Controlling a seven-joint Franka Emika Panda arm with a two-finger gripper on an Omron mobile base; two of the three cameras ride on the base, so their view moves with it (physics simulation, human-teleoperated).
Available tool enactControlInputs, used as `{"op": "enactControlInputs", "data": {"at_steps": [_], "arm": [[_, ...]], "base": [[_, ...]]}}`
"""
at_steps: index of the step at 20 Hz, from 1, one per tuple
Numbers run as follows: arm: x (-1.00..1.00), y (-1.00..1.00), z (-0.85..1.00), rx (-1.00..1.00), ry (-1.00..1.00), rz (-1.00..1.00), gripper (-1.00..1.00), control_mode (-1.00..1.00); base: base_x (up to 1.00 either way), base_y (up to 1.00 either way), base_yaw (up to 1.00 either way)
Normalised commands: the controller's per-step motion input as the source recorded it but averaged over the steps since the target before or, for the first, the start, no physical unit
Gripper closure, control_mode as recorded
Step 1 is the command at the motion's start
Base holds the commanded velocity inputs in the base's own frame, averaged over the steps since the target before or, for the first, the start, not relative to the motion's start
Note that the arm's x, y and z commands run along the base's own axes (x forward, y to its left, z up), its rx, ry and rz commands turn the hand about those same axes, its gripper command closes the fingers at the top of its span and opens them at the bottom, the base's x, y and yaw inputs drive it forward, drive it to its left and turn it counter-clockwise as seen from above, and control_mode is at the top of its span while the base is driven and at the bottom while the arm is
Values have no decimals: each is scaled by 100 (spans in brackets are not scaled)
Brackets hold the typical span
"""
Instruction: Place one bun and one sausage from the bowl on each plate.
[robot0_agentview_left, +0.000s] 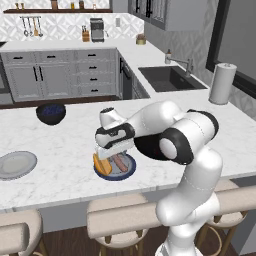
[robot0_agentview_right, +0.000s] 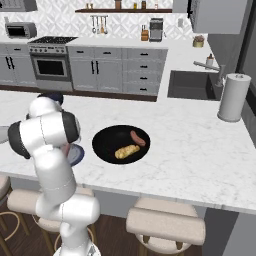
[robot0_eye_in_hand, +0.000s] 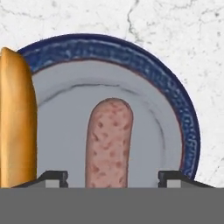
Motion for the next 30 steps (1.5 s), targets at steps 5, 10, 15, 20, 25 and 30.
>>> {"op": "enactControlInputs", "data": {"at_steps": [5, 10, 15, 20, 25, 30], "arm": [[-16, -21, 51, 0, 0, 0, -100, -100], [-29, -25, 70, 0, 0, -1, -100, -100], [-11, -81, 41, 0, 0, -18, -100, -100], [0, -99, 1, -8, 7, -21, -100, -100], [10, -100, -1, -3, 9, -15, -100, -100], [25, -88, -17, 0, 3, -12, -100, -100]], "base": [[0, 0, 0], [0, 0, 0], [0, 0, 0], [0, 0, 0], [0, 0, 0], [0, 0, 0]]}}
